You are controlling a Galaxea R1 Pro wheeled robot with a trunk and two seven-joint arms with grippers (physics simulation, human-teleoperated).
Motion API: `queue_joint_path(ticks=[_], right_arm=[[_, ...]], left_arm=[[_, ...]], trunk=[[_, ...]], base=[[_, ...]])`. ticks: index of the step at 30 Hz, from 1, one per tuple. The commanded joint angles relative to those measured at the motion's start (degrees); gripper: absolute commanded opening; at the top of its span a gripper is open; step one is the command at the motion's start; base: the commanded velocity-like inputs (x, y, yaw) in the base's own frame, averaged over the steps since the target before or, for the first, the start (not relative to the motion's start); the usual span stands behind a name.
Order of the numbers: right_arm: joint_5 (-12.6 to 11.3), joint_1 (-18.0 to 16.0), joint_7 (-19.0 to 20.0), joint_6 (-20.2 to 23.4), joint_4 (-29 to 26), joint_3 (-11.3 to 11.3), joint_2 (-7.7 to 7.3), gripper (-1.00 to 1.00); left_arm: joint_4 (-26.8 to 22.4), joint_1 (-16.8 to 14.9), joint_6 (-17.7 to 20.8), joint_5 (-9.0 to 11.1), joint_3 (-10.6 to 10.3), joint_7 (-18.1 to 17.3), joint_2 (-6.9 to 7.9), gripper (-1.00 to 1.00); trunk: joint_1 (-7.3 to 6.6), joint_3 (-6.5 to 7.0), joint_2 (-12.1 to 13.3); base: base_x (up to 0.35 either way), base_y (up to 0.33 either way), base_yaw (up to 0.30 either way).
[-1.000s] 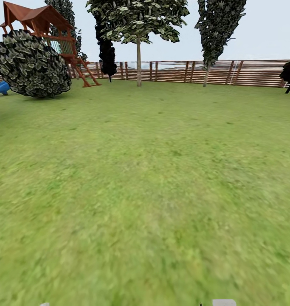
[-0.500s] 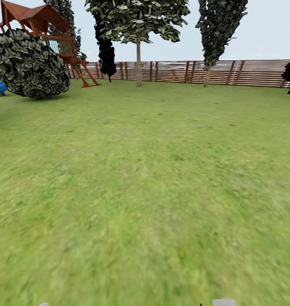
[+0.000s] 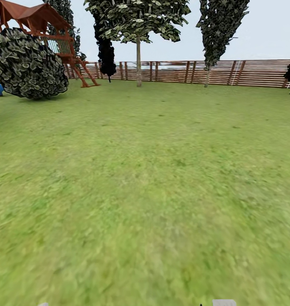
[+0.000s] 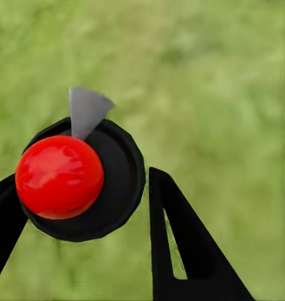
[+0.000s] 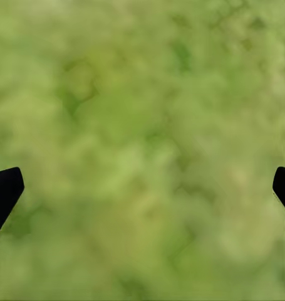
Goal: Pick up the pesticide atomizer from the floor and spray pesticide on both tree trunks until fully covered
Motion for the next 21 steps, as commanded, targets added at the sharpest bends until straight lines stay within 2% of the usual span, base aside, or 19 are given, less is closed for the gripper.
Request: queue_joint_path(ticks=[1,21], right_arm=[[0.6,0.0,-0.2,-0.2,0.1,-0.4,0.00,1.00],[0.6,0.0,-0.2,-0.2,0.1,-0.4,0.00,1.00]], left_arm=[[0.1,0.0,-0.2,-0.4,0.1,0.4,0.00,-1.00],[0.0,0.3,-0.2,-0.2,0.2,0.3,0.08,-1.00]], trunk=[[0.03,-0.05,0.0],[0.03,-0.05,0.0]], base=[[0.335,0.000,0.000],[0.335,0.000,0.000]])
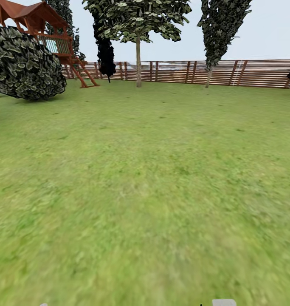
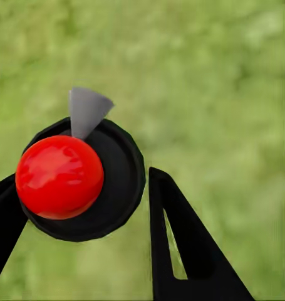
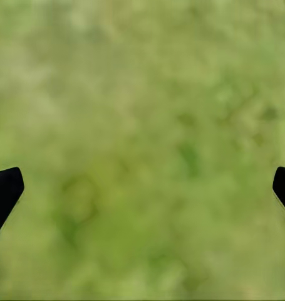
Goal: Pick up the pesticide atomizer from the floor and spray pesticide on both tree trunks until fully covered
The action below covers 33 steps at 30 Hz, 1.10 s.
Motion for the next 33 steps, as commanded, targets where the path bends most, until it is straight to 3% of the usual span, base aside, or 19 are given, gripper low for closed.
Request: queue_joint_path(ticks=[1,33], right_arm=[[0.6,-0.1,-0.2,-0.2,0.1,-0.4,0.00,1.00],[0.6,0.0,-0.2,-0.2,0.1,-0.4,0.00,1.00]], left_arm=[[0.1,0.0,-0.2,-0.4,0.0,0.3,0.01,-1.00],[0.1,0.0,-0.2,-0.4,-0.1,0.4,-0.08,-1.00]], trunk=[[0.03,-0.05,0.0],[0.03,-0.05,0.0]], base=[[0.336,0.000,0.000],[0.335,0.000,0.000]])
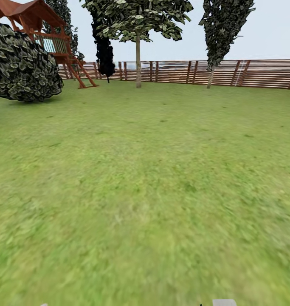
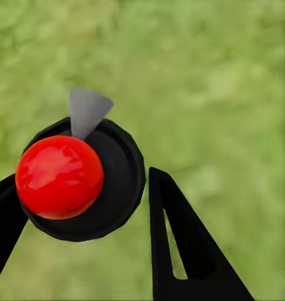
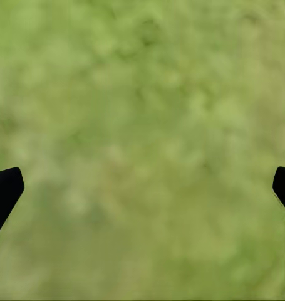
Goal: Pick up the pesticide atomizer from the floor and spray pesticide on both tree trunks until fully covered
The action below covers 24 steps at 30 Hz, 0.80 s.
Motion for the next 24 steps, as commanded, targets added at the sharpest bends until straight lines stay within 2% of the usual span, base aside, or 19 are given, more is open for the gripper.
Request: queue_joint_path(ticks=[1,24], right_arm=[[0.6,0.0,-0.2,-0.2,0.1,-0.4,0.00,1.00],[0.6,0.0,-0.3,-0.2,0.1,-0.4,0.00,1.00]], left_arm=[[0.1,0.0,-0.2,-0.4,0.0,0.3,0.00,-1.00],[-0.2,0.3,-0.2,-0.6,-0.1,0.4,-0.34,-1.00]], trunk=[[0.03,-0.05,0.0],[0.03,-0.05,0.0]], base=[[0.335,0.000,0.000],[0.336,0.000,0.000]])
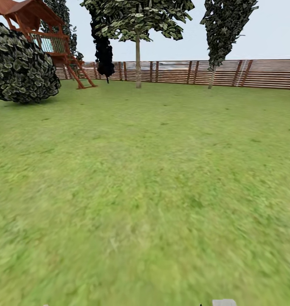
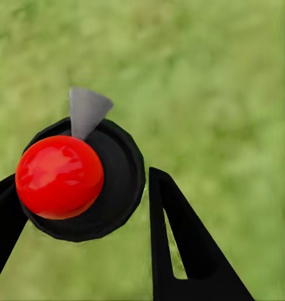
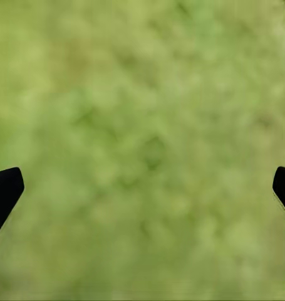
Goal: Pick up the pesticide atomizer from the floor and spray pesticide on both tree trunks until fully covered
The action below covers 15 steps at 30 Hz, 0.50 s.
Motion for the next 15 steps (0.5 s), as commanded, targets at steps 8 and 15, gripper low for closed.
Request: queue_joint_path(ticks=[8,15], right_arm=[[0.6,0.0,-0.2,-0.2,0.1,-0.4,0.00,1.00],[0.6,0.0,-0.2,-0.2,0.1,-0.4,0.00,1.00]], left_arm=[[0.1,0.0,-0.2,-0.6,0.0,0.3,-0.11,-1.00],[0.1,0.0,-0.2,-0.6,0.1,0.3,-0.09,-1.00]], trunk=[[0.03,-0.05,0.0],[0.03,-0.05,0.0]], base=[[0.336,0.000,0.000],[0.335,0.000,0.000]])
